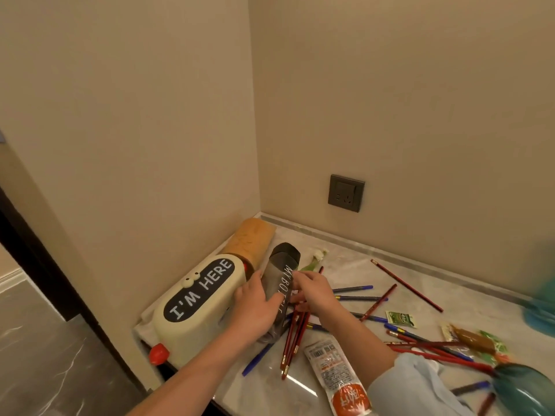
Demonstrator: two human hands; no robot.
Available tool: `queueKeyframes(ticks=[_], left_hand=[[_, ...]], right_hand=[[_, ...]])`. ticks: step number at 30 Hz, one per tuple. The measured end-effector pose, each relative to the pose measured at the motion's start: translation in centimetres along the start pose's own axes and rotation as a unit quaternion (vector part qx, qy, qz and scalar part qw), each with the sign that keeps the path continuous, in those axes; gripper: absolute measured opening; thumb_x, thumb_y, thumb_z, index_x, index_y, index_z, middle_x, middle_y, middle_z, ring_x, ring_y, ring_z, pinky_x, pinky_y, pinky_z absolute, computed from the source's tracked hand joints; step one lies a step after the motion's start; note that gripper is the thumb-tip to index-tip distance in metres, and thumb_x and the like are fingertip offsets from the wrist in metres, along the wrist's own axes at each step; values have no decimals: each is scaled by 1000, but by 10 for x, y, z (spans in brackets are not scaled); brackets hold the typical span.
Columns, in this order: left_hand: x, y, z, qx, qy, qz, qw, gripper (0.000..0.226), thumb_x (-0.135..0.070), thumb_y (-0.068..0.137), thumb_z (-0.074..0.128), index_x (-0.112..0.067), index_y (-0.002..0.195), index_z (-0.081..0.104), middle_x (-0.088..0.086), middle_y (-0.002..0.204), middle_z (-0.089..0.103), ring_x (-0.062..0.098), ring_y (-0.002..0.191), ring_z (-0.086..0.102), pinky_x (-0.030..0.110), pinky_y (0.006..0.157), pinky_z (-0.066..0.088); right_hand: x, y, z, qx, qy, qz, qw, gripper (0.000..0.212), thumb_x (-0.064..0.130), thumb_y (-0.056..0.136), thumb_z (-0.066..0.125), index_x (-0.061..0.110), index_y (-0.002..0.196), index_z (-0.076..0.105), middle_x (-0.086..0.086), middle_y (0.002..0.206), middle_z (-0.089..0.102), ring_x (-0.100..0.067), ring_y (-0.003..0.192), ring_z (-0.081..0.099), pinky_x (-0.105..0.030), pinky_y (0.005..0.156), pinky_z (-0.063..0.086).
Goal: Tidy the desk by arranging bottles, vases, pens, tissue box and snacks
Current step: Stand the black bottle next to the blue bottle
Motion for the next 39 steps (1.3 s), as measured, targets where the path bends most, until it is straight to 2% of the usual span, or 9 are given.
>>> queueKeyframes(ticks=[3, 7, 11, 15, 18, 23, 29, 35, 39], left_hand=[[-18, 6, 4, 27, -64, 25, 997, 73, -34, 88, 60, -26, 149, 20, 0, 147, 36, 21, 136, 34, 44, 110, 37], [-54, 12, 18, 61, -118, 66, 989, 72, -29, 84, 66, -30, 145, 27, -9, 131, 46, 13, 116, 53, 41, 97, 50], [-97, 18, 46, 100, -129, 104, 981, 85, -31, 75, 72, -32, 146, 26, -7, 136, 45, 12, 115, 53, 39, 92, 54], [-146, 16, 90, 140, -138, 149, 969, 72, -30, 68, 76, -39, 131, 42, -9, 125, 52, 9, 108, 56, 39, 88, 56], [-184, 9, 126, 167, -149, 189, 956, 67, -28, 67, 79, -42, 125, 48, -10, 120, 55, 6, 103, 59, 37, 85, 57], [-242, -8, 181, 220, -185, 211, 934, 62, -23, 76, 78, -35, 128, 47, -8, 122, 58, 3, 102, 59, 19, 76, 51], [-283, -15, 230, 251, -181, 213, 927, 76, -26, 73, 81, -28, 136, 38, -10, 126, 53, 10, 114, 54, 33, 96, 49], [-306, -15, 272, 280, -189, 198, 920, 79, -15, 73, 82, -27, 136, 36, -12, 124, 51, 7, 110, 51, 27, 95, 47], [-314, -13, 298, 280, -175, 197, 923, 78, -14, 73, 81, -27, 134, 35, -14, 123, 49, 5, 110, 48, 30, 95, 46]], right_hand=[[14, -1, -18, -39, 3, -24, 999, 20, 28, 97, 50, 14, 104, 63, -3, 85, 64, -16, 63, 58, -25, 52, 42], [37, -9, -53, -72, -2, -67, 995, 17, 29, 96, 52, 19, 98, 66, -1, 83, 65, -14, 66, 57, -25, 56, 45], [56, -24, -102, -126, -34, -113, 985, 21, 33, 96, 53, 24, 111, 63, 6, 93, 67, -10, 80, 59, -25, 66, 46], [66, -39, -163, -181, -59, -122, 974, 44, 35, 90, 61, 16, 130, 57, 0, 116, 67, -10, 95, 61, -21, 72, 48], [72, -60, -211, -222, -94, -132, 961, 51, 32, 89, 65, 17, 135, 52, 5, 111, 62, -5, 92, 59, -22, 73, 51], [77, -90, -287, -278, -177, -126, 936, 53, 33, 84, 69, 22, 133, 51, 3, 111, 62, -11, 95, 60, -31, 84, 54], [79, -107, -351, -310, -252, -100, 911, 60, 37, 76, 73, 24, 131, 51, 6, 105, 62, -12, 93, 61, -38, 86, 54], [87, -115, -393, -349, -270, -126, 889, 77, 37, 74, 75, 32, 141, 37, 11, 112, 58, -8, 91, 57, -28, 76, 49], [89, -116, -411, -368, -298, -162, 866, 79, 37, 73, 74, 38, 142, 35, 13, 117, 56, -9, 106, 51, -31, 87, 47]])
Point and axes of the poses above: each hand's wrist, its own y-axis towards the middle knuckle, its own z-axis out of the palm, x = y × z, the point moved 5 cm from there along y, towards the middle knuckle
